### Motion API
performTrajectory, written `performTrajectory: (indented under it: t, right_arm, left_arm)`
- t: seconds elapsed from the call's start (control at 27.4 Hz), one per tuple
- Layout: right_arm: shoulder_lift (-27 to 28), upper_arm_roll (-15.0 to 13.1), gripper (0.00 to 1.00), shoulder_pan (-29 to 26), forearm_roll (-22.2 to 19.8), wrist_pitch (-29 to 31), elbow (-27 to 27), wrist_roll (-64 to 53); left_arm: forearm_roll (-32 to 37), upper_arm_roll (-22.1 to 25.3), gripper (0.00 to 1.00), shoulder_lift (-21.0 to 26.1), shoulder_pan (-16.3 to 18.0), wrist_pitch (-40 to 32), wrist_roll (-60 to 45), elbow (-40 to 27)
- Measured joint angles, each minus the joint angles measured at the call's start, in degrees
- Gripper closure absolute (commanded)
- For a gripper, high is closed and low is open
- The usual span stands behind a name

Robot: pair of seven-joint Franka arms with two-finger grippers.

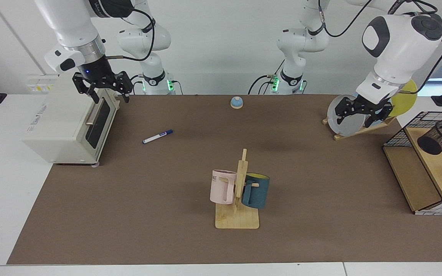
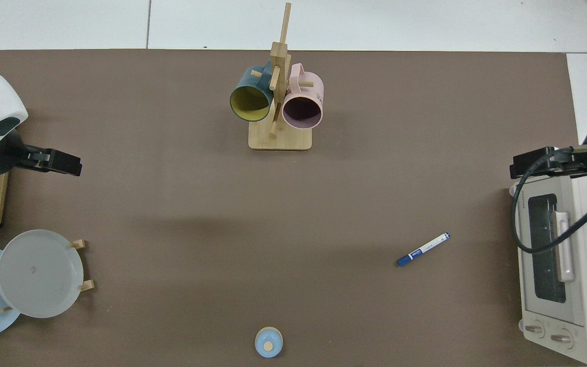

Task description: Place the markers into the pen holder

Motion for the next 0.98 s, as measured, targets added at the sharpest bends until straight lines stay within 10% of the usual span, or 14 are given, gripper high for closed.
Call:
performTrajectory:
  t: [0.98]
  right_arm:
    - [-0.07,0.30,0.00,-0.75,0.02,0.31,-0.47,0.08]
  left_arm:
    - [0.00,0.00,0.00,0.00,0.00,0.00,0.00,0.00]
